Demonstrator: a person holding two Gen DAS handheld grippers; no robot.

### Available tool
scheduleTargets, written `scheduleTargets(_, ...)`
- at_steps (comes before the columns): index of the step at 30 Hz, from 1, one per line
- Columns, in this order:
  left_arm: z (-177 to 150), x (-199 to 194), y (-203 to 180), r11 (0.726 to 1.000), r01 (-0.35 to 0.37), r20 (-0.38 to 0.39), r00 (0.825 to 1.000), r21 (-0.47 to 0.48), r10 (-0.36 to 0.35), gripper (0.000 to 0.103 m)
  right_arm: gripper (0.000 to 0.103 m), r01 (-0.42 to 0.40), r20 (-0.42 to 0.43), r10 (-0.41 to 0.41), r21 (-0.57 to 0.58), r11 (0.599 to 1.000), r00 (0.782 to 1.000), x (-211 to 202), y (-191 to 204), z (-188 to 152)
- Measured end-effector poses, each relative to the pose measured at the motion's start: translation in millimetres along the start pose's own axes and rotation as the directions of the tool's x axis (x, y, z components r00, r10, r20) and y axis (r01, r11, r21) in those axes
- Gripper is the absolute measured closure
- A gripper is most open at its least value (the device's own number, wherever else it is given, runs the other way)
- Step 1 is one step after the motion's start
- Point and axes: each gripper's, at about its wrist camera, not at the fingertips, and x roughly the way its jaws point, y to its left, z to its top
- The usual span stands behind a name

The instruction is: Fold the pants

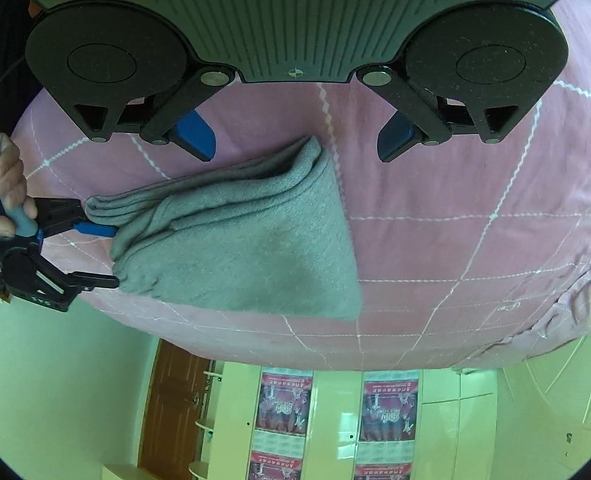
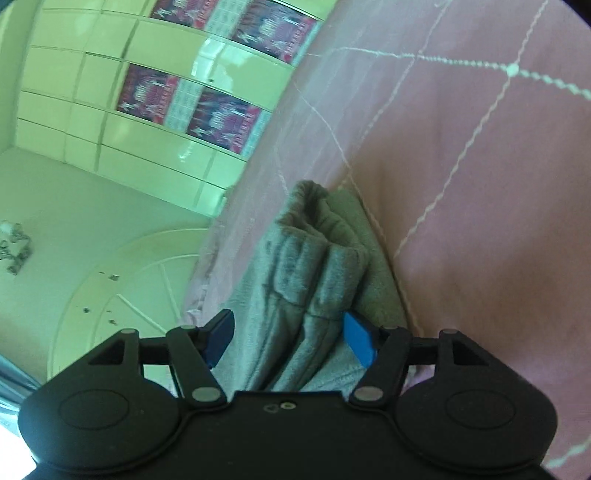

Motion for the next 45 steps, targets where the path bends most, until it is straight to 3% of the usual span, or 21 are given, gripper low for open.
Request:
scheduleTargets(4, 6.6, 18.3, -3.6, 0.999, -0.03, -0.017, 0.999, 0.015, 0.03, 0.009, 0.047, 0.045, 0.016, -0.045, -0.005, 0.999, 0.999, 13.7, 6.2, 0.8)
scheduleTargets(5, 7.7, 22.5, -3.0, 0.999, -0.042, -0.021, 0.999, 0.007, 0.042, 0.009, 0.058, 0.07, 0.017, -0.07, -0.028, 0.997, 0.997, 16.9, 10.7, 0.8)
scheduleTargets(8, 9.4, 27.1, 4.9, 0.998, -0.039, -0.002, 0.999, -0.057, 0.039, 0.009, 0.07, 0.124, 0.029, -0.121, -0.125, 0.984, 0.992, 17.6, 31.6, -4.5)
scheduleTargets(11, 10.1, 22.3, 5.7, 0.996, -0.044, 0.053, 0.997, -0.08, 0.049, 0.009, 0.072, 0.059, 0.058, -0.047, -0.224, 0.973, 0.997, 9.3, 69.0, -13.7)
scheduleTargets(15, 12.2, 38.0, -1.6, 0.997, -0.03, 0.006, 1.0, -0.07, 0.03, 0.009, 0.073, -0.054, 0.05, 0.072, -0.305, 0.951, 0.996, 10.6, 127.4, -23.5)
scheduleTargets(17, 12.7, 38.3, -2.3, 0.994, -0.095, 0.014, 0.995, -0.057, 0.096, 0.011, 0.073, -0.103, 0.043, 0.124, -0.334, 0.937, 0.991, 6.2, 148.7, -23.2)
scheduleTargets(19, 12.2, 33.6, 20.5, 0.967, -0.192, 0.02, 0.98, -0.164, 0.198, 0.022, 0.074, -0.138, 0.055, 0.167, -0.346, 0.928, 0.984, -5.5, 158.1, -17.8)
scheduleTargets(21, 5.0, 23.8, 50.2, 0.94, -0.153, 0.054, 0.983, -0.306, 0.177, 0.022, 0.073, -0.113, 0.067, 0.149, -0.376, 0.92, 0.987, -16.0, 151.7, -18.9)
scheduleTargets(22, 2.0, 23.4, 55.7, 0.932, -0.142, 0.047, 0.985, -0.332, 0.166, 0.022, 0.073, -0.078, 0.075, 0.117, -0.396, 0.915, 0.99, -18.4, 139.5, -23.6)
scheduleTargets(24, -6.4, 29.4, 57.4, 0.924, -0.147, 0.016, 0.986, -0.354, 0.163, 0.022, 0.073, 0.052, 0.095, -0.017, -0.379, 0.924, 0.995, -9.6, 92.2, -38.7)
scheduleTargets(25, -12.7, 32.5, 57.8, 0.92, -0.146, 0.018, 0.986, -0.364, 0.163, 0.022, 0.073, 0.117, 0.04, -0.11, -0.264, 0.957, 0.993, 6.1, 54.1, -41.7)
scheduleTargets(26, -16.7, 34.5, 56.8, 0.919, -0.146, 0.025, 0.986, -0.366, 0.167, 0.021, 0.079, 0.131, -0.031, -0.135, -0.113, 0.985, 0.99, 16.2, 12.7, -44.5)
scheduleTargets(27, -18.1, 36.1, 53.4, 0.923, -0.151, 0.032, 0.984, -0.355, 0.173, 0.02, 0.079, 0.04, 0.012, -0.04, -0.062, 0.997, 0.999, 9.0, -2.9, -46.0)
scheduleTargets(29, -17.6, 36.3, 49.7, 0.924, -0.163, 0.03, 0.983, -0.345, 0.184, 0.02, 0.074, 0.067, 0.004, -0.067, -0.131, 0.989, 0.998, 7.7, 11.7, -44.2)
scheduleTargets(33, -14.9, 30.8, 50.0, 0.918, -0.147, 0.051, 0.983, -0.368, 0.178, 0.02, 0.074, 0.081, 0.016, -0.079, -0.171, 0.982, 0.997, 7.1, 29.9, -35.6)
scheduleTargets(39, -2.1, 28.1, 43.9, 0.94, -0.123, 0.094, 0.982, -0.318, 0.161, 0.018, 0.074, -0.02, 0.135, 0.055, -0.247, 0.969, 0.989, -24.4, 52.5, -27.0)
scheduleTargets(41, -2.7, 37.1, 40.7, 0.946, -0.144, 0.043, 0.986, -0.292, 0.163, 0.008, 0.074, 0.028, 0.154, 0.006, -0.217, 0.976, 0.988, -21.5, 35.6, -21.2)
scheduleTargets(43, -10.0, 44.1, 38.8, 0.947, -0.158, 0.014, 0.986, -0.279, 0.169, 0.006, 0.075, 0.11, 0.053, -0.107, -0.06, 0.992, 0.993, -0.8, -6.3, -17.4)
scheduleTargets(45, -12.7, 44.2, 36.7, 0.952, -0.164, 0.02, 0.984, -0.26, 0.175, 0.006, 0.076, 0.021, 0.061, -0.021, 0.002, 1.0, 0.998, -4.1, -21.2, -16.6)
